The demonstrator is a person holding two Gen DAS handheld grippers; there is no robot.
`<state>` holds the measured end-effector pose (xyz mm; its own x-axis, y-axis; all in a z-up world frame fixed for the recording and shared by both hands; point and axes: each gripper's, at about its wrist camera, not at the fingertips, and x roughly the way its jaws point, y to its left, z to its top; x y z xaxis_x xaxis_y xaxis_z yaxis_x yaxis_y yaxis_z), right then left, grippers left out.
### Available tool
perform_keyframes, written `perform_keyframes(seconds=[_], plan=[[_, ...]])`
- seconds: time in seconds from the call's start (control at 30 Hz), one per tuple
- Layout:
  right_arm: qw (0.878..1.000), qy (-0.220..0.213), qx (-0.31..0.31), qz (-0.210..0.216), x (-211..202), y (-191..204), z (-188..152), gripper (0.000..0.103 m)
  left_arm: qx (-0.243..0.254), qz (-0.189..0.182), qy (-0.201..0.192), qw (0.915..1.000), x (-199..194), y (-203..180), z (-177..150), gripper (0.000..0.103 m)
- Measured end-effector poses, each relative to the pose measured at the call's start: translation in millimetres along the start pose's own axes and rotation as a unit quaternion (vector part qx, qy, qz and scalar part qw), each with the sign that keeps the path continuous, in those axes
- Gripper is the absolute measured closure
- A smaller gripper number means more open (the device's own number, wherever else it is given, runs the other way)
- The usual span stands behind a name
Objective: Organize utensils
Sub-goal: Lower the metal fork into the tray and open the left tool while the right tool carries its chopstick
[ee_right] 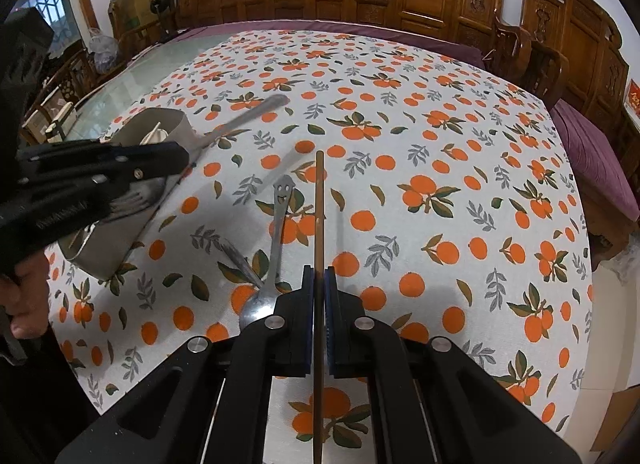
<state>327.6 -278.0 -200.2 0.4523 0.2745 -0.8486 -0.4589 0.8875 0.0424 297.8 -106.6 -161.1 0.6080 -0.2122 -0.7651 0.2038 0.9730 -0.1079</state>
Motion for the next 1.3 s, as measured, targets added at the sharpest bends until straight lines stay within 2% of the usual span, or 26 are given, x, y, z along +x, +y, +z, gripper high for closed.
perform_keyframes(seconds=[0.4, 0.8, 1.13, 1.3], plan=[[1.000, -0.017, -0.016, 0.003, -14, 32, 18, 0.097, 0.001, 0.003, -0.022, 0.9998, -42, 22, -6, 0.097], [0.999, -0.023, -0.040, 0.009, -18, 90, 37, 0.097, -0.009, 0.012, -0.036, 0.9993, -82, 66, -26, 0.097], [0.998, -0.019, -0.059, 0.030, -4, 132, 56, 0.097, -0.054, 0.042, -0.010, 0.9976, -73, 125, -52, 0.097], [0.997, -0.016, -0.062, 0.039, 2, 144, 61, 0.097, -0.071, 0.046, 0.003, 0.9964, -59, 139, -64, 0.097]])
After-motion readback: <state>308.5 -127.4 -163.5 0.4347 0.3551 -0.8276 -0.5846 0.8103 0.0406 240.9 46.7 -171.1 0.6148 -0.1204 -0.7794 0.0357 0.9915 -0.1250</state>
